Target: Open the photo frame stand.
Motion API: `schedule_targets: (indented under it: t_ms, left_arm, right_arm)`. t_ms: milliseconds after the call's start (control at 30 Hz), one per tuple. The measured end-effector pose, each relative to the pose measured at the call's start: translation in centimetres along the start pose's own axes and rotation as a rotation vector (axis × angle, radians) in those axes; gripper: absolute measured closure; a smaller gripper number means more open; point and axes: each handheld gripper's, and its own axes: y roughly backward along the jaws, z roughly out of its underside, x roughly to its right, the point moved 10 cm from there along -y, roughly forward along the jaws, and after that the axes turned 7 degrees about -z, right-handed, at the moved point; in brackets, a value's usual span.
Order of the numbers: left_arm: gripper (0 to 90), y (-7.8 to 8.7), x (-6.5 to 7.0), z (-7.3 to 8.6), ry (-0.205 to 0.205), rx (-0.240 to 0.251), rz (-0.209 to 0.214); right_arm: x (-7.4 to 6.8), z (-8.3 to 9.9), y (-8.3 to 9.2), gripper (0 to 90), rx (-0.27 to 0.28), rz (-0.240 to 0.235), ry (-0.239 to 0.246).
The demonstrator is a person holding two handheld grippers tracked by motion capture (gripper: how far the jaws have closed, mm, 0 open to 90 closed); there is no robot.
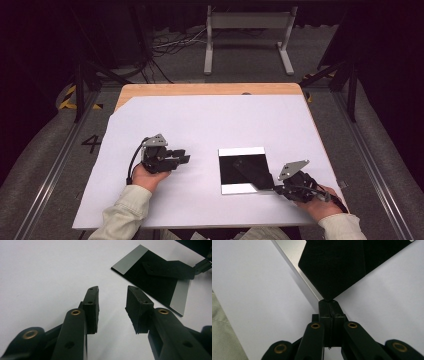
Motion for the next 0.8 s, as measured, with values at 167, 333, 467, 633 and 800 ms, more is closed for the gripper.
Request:
schedule_targets:
  t_ms: [167, 333, 467, 633, 800]
  left_arm:
    - [63.0, 0.0, 0.0, 0.0, -0.002, -0.001, 0.001]
    - [62.9, 0.0, 0.0, 0.0, -0.003, -0.001, 0.0]
    - [62.8, -0.1, 0.0, 0.1, 0.001, -0.003, -0.001]
    - [62.7, -0.1, 0.0, 0.1, -0.004, -0.004, -0.001]
    - [62.5, -0.2, 0.0, 0.1, -0.004, -0.008, -0.001]
  right_arm:
    - [-0.1, -0.4, 0.7, 89.5, 0.036, 0.003, 0.001]
    - [-0.1, -0.8, 1.2, 89.5, 0.062, 0.006, 0.0]
    - [-0.1, -1.1, 1.6, 89.5, 0.096, -0.003, -0.007]
    - [-0.1, -1.6, 2.1, 89.5, 0.143, -0.016, -0.029]
    - [-0.1, -1.9, 2.5, 89.5, 0.187, -0.031, -0.043]
